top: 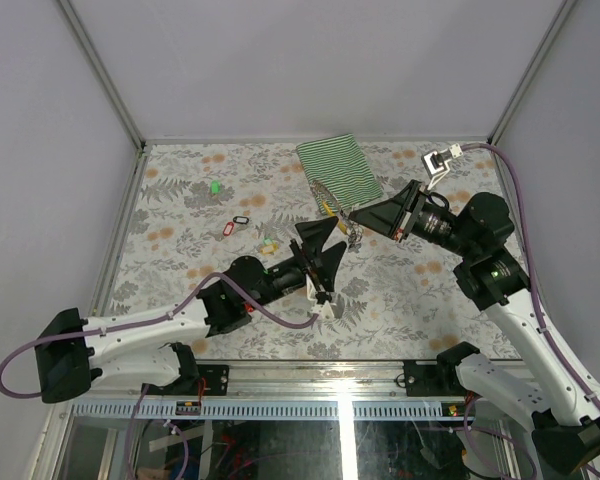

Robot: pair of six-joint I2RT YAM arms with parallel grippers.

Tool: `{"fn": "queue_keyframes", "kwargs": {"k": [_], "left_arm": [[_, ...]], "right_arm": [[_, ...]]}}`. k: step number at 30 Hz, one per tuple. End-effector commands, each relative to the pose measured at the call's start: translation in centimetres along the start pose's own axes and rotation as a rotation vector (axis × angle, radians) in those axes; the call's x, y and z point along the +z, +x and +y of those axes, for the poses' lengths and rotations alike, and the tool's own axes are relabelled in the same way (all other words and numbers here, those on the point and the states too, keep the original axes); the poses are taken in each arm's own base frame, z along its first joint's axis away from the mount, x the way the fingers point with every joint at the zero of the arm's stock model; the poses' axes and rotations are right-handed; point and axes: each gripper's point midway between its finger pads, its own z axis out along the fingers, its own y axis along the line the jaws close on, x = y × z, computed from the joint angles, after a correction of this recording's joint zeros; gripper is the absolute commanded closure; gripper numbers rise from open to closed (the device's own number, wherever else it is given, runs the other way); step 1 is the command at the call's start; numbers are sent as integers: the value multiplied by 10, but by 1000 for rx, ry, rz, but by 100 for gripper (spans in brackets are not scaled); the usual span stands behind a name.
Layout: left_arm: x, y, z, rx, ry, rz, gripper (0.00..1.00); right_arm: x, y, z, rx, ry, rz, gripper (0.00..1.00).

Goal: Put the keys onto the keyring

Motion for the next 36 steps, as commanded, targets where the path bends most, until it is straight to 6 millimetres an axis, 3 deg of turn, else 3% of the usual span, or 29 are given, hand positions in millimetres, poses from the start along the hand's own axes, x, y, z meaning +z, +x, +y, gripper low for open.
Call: {"fn": "queue_keyframes", "kwargs": {"k": [1, 8, 23, 29, 33, 36], "left_arm": [[7, -6, 29, 92, -78, 9, 33], [14, 5, 26, 140, -79, 60, 43], [23, 1, 39, 149, -110, 56, 71], [24, 0, 39, 145, -111, 54, 84], [25, 0, 40, 141, -111, 53, 99], [23, -1, 37, 125, -100, 49, 100]], "right_arm": [[-5, -9, 36, -59, -96, -4, 100], [-7, -8, 40, -49, -108, 0, 100], [-7, -5, 37, -33, -109, 7, 100], [-7, -5, 38, -31, -111, 11, 100], [-7, -4, 35, -32, -103, 9, 100], [-7, -6, 34, -44, -95, 2, 97]]}}
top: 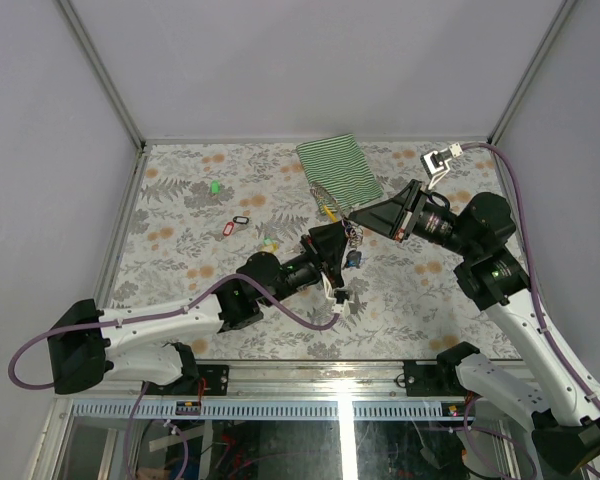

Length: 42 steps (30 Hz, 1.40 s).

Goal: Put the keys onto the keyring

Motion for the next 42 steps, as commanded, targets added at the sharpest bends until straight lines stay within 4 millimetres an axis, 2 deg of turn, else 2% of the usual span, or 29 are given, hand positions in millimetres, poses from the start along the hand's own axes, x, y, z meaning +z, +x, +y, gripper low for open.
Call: {"fn": "queue_keyframes", "kwargs": {"k": [1, 4, 5, 11, 18, 25, 27, 31, 36, 39, 42], "left_arm": [[0, -10, 38, -40, -107, -25, 100], [-4, -10, 32, -63, -95, -24, 100], [-5, -9, 30, -66, -89, -22, 100], [-15, -13, 17, -141, -36, -27, 100], [-26, -18, -7, -342, 110, -13, 100], [-40, -12, -25, -472, 222, 90, 100], [-44, -8, -36, -509, 299, 157, 100], [-66, 14, -77, -555, 522, 406, 100], [-110, 37, -129, -515, 788, 670, 100], [-131, 41, -141, -489, 906, 763, 100], [-142, 41, -145, -475, 987, 805, 100]], "right_arm": [[-5, -7, 26, -78, -67, -16, 91], [-6, -13, 25, -130, -34, -32, 67], [-7, -15, 26, -150, -24, -41, 63], [-15, -32, 27, -307, 57, -110, 50], [-42, -53, 7, -504, 246, -238, 47], [-58, -53, -16, -567, 364, -255, 46], [-61, -53, -20, -572, 389, -254, 45], [-73, -55, -30, -586, 459, -278, 45], [-88, -59, -30, -609, 505, -322, 45], [-92, -60, -28, -621, 514, -332, 44], [-93, -60, -27, -622, 515, -331, 44]]}}
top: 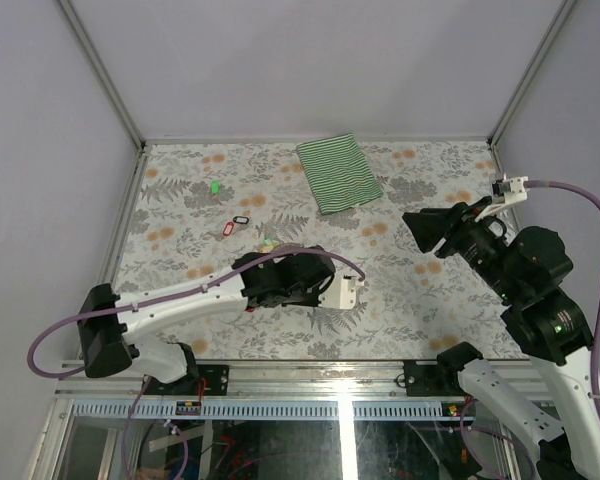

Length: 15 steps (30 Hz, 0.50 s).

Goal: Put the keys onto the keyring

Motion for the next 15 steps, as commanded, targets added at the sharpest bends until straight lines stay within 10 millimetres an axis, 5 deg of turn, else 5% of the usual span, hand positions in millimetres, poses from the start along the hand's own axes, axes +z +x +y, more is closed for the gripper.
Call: {"fn": "queue_keyframes", "kwargs": {"k": [1, 10, 15], "left_arm": [[-22, 26, -16, -2, 99, 156, 100], [-26, 22, -70, 55, 450, 146, 100], [-14, 54, -55, -30, 444, 201, 100]], "right_arm": [[-3, -14, -3, -34, 24, -47, 44], [-8, -12, -5, -56, 37, -34, 43], [-10, -11, -6, -65, 42, -29, 42]]}}
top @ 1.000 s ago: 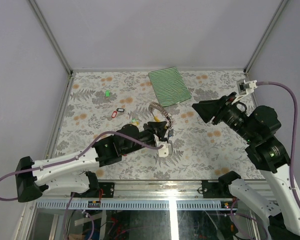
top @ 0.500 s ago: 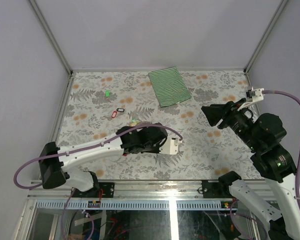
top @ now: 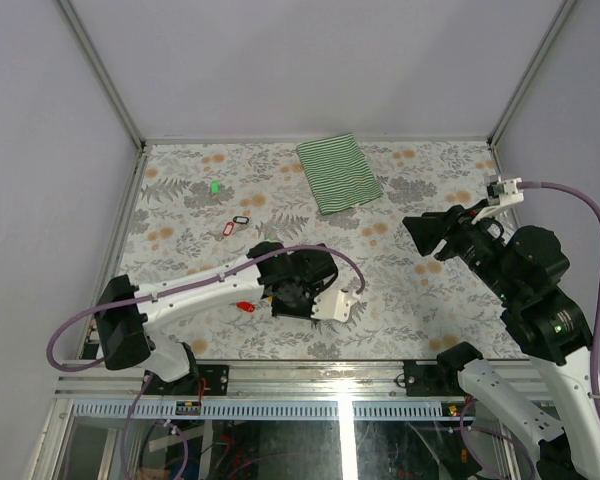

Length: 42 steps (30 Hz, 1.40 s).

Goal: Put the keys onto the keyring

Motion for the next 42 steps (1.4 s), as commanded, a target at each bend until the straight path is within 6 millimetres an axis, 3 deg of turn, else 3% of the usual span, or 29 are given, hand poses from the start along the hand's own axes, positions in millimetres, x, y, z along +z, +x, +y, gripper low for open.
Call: {"fn": "queue_keyframes", "kwargs": {"k": [1, 4, 5, 6, 9, 11, 12, 13, 16, 20, 25, 34, 42], "left_arm": [[0, 21, 8, -60, 52, -7, 100], [1, -23, -8, 28, 135, -102, 100], [4, -29, -15, 68, 142, -91, 100], [7, -24, -13, 75, 125, -59, 100], [9, 13, 17, -64, 55, -8, 100], [10, -8, 11, -53, 113, -72, 100], [13, -24, -8, 28, 178, -89, 100], [18, -27, -22, 81, 206, -66, 100], [24, 0, 4, -22, 105, 11, 100], [9, -27, 5, 13, 90, -146, 100], [-7, -40, 12, 31, -27, -292, 100], [-60, -72, 15, 112, -222, -633, 100], [-125, -98, 13, 164, -419, -987, 100]], "right_arm": [[-9, -18, 2, -29, 9, -55, 42], [-7, -16, 1, -31, 11, -51, 42], [-6, -16, 1, -32, 9, -49, 42], [-5, -16, 2, -34, 4, -44, 42], [-6, -15, 3, -34, -4, -35, 41], [-5, -11, 0, -32, 6, -33, 41], [-5, -10, 0, -33, 7, -32, 41], [-4, -9, -1, -34, 9, -29, 41], [-4, -8, 1, -40, 1, -13, 41], [-4, -4, -4, -49, 13, -18, 41], [-10, -7, -5, -91, 9, -48, 41], [-25, -21, 24, -244, -195, -243, 43], [-31, -5, 58, -395, -428, -190, 41]]}}
